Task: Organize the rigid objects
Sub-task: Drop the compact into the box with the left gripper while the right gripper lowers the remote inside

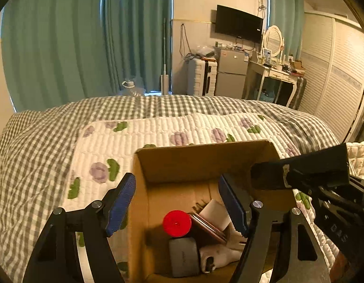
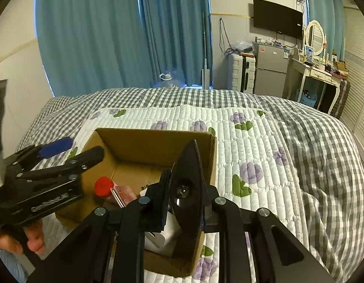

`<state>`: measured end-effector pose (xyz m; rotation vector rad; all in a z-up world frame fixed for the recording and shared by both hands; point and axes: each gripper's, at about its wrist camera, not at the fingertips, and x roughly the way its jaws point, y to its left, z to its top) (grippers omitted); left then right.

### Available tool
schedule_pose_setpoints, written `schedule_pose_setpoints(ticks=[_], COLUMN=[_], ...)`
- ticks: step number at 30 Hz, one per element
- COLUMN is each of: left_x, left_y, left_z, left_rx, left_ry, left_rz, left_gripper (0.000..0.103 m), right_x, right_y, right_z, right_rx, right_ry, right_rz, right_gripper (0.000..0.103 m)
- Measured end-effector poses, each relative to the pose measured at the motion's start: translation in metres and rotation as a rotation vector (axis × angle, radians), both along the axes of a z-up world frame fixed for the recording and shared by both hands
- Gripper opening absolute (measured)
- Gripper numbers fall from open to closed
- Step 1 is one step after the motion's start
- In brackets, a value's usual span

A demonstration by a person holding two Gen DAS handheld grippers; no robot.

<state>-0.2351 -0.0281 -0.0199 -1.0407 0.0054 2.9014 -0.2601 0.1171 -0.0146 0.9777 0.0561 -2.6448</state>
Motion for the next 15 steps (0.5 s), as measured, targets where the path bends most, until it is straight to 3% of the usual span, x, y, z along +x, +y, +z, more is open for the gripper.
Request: schedule_pose_setpoints(ticks=[6,13,14,15], left_x=[0.01,0.017,0.017,0.018], left_y=[-0.014,-0.028,-0.029,-0.03], left_z=[0.0,-0.005,-0.006,-0.006], left_rx=[0.009,0.02,0.021,0.021], left_ry=[0.005,-0.005,-0.008,-0.013], left_rz=[0.023,0.043,0.043,0.043], left_gripper=[0.075,0.075,0.075,0.075], right_x=[-0.023,-0.038,-0.036,-0.032], right_y=[-0.025,-0.037,-0.037,-0.036], right_z=[-0.01,-0.024,-0.023,-0.022], right_rx=[0.066,0.029,0.023,0.02], right_ry=[0.009,-0.016,-0.009,0.005], right_rz=[-0.029,-0.031,-0.029,-0.034], right_gripper=[0.019,0.019,0.023,0.04])
